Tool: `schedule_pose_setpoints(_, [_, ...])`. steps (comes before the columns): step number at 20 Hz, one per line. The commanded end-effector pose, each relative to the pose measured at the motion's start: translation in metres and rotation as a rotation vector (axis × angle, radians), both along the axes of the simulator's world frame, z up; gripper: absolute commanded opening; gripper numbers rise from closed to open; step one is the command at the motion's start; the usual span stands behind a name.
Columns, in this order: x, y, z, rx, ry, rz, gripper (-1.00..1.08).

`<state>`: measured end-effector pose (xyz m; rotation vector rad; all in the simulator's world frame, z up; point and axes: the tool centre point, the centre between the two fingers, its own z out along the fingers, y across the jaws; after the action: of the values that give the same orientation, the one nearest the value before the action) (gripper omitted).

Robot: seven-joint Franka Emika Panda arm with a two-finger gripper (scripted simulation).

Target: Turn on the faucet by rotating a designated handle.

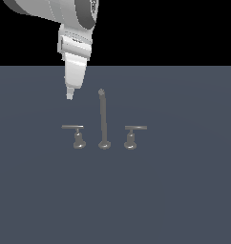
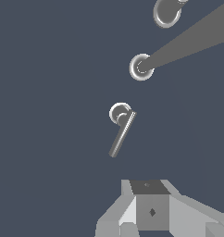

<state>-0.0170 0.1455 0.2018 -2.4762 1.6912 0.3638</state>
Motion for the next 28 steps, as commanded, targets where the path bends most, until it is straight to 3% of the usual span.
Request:
schedule_pose_setpoints(1, [0.007,0.005,-0.021,-0.039,0.003,-0.071,-1.00])
schedule_pose_setpoints(8, [0.025,0.014,-0.071,-0.151,-0.016,-0.248,-1.00])
schedule_pose_setpoints(14, [0.034,0.018,-0.098,-0.218,-0.050,-0.347,-1.00])
schedule_pose_setpoints(20, [0.040,0.020,-0.110,-0.253,-0.075,-0.398,-1.00])
schedule_pose_setpoints(28, [0.040,0.020,-0.113,-0.259,-0.080,-0.406,-1.00])
